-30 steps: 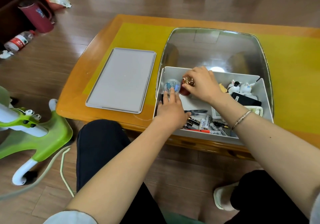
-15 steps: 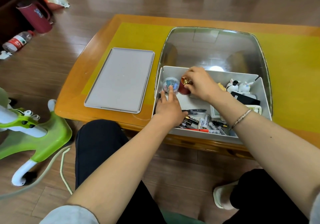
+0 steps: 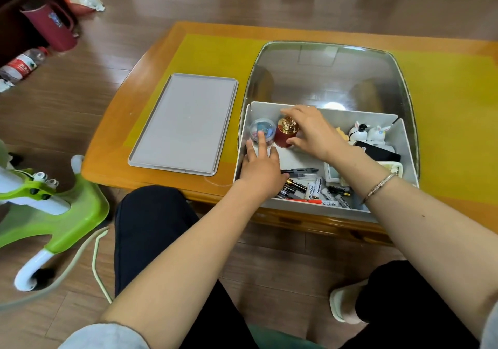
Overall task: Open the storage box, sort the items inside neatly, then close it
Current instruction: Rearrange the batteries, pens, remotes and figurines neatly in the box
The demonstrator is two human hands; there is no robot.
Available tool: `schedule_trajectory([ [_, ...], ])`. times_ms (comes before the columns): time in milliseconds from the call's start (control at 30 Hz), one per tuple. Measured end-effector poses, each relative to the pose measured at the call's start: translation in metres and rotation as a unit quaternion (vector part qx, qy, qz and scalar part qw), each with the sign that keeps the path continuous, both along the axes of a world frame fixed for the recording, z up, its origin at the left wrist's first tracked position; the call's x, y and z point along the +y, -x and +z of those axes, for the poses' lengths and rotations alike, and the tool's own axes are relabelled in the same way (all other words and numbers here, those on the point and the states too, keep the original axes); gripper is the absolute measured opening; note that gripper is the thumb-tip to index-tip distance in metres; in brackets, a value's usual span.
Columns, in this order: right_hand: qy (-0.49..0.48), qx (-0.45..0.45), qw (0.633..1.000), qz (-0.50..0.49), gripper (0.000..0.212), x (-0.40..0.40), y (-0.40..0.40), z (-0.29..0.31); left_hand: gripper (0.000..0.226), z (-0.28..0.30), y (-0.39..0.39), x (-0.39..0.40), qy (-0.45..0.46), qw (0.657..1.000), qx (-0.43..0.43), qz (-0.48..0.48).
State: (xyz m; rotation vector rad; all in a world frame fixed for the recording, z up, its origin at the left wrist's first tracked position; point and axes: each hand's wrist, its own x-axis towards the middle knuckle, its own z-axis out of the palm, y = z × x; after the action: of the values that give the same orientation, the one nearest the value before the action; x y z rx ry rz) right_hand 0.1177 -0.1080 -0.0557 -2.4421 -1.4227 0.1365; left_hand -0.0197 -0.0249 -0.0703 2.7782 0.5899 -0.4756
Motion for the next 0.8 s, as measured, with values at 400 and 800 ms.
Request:
schedule_trajectory([
  [400, -0.024, 0.008, 0.994, -0.109, 0.037, -0.043, 0.006, -0.001, 0.075, 0.008, -0.003, -0.006, 0.006, 0.993, 0.108, 0.052],
  [800, 0.033, -0.071, 0.989, -0.129, 0.028, -0.034, 0.006, -0.008, 0.031, 0.018, -0.007, 0.003, -0.009, 0.976, -0.212, -0.041],
])
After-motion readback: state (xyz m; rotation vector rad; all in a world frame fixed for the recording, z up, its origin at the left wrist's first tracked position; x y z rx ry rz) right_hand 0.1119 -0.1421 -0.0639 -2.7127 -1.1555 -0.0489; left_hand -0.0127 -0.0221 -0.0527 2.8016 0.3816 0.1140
